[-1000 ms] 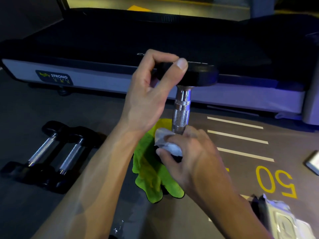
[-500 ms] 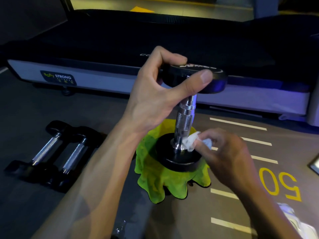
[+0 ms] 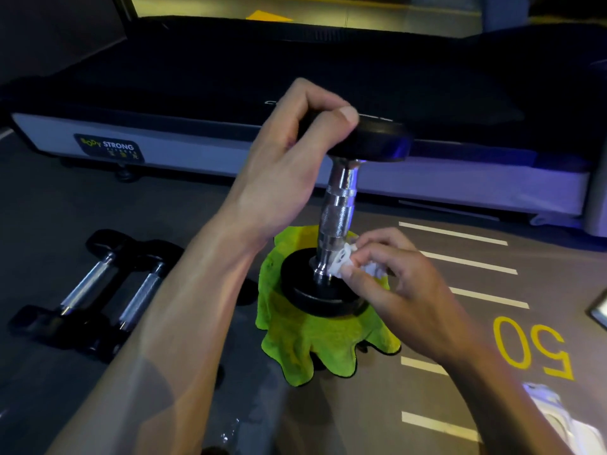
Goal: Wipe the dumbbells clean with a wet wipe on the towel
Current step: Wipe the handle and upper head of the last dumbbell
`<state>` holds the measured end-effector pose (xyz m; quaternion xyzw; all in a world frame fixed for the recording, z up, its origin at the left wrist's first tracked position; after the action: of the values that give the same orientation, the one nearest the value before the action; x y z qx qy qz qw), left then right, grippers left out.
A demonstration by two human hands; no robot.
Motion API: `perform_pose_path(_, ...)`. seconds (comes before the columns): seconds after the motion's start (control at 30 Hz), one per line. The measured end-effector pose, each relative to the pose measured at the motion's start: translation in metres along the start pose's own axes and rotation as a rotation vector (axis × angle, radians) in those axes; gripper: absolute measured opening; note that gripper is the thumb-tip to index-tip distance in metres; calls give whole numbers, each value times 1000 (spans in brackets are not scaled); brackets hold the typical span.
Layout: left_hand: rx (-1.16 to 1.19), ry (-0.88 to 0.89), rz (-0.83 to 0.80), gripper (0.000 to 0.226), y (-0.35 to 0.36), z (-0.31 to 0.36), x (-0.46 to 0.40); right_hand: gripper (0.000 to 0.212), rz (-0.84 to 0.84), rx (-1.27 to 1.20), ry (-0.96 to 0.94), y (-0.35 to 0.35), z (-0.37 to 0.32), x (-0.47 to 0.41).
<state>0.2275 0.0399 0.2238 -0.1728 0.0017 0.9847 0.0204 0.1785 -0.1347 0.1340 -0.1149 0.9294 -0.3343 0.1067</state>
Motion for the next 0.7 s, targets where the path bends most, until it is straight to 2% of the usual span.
perform_pose_path(0.17,-5,-24,10,7,-3,-3,2,9,-29,246,-196,2,-15,-5)
perform_pose_path(0.3,-1,-18,-10,5,2,-1,1,20,-77,322,-259,7,-29,-11)
perform_pose_path(0.37,-3,-29,-8,6,2,-1,0,21,39,347,-281,7,-32,-16)
perform_pose_path(0.47,-6,-38,14,7,-1,0,-3,17,329,375,-341,4,-39,-17)
perform_pose_path(0.5,-7,-42,22,7,-1,-1,-4,16,350,358,-336,6,-40,-14)
perform_pose_path(0.6,11,-54,37,7,-1,-3,-7,18,168,344,-294,11,-39,-11)
perform_pose_path(0.7,20,-59,35,7,1,-5,-8,23,12,436,-227,5,-41,-17)
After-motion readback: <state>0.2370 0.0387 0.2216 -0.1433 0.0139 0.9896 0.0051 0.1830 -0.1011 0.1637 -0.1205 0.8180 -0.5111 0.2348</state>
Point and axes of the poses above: each hand's wrist, its own x-axis away from the middle knuckle, its own y-axis out of the palm, z = x × y, the point moved 3 cm from there along -x, towards the middle knuckle, and after that the axes turned 8 degrees about x, right-handed, at the moved point
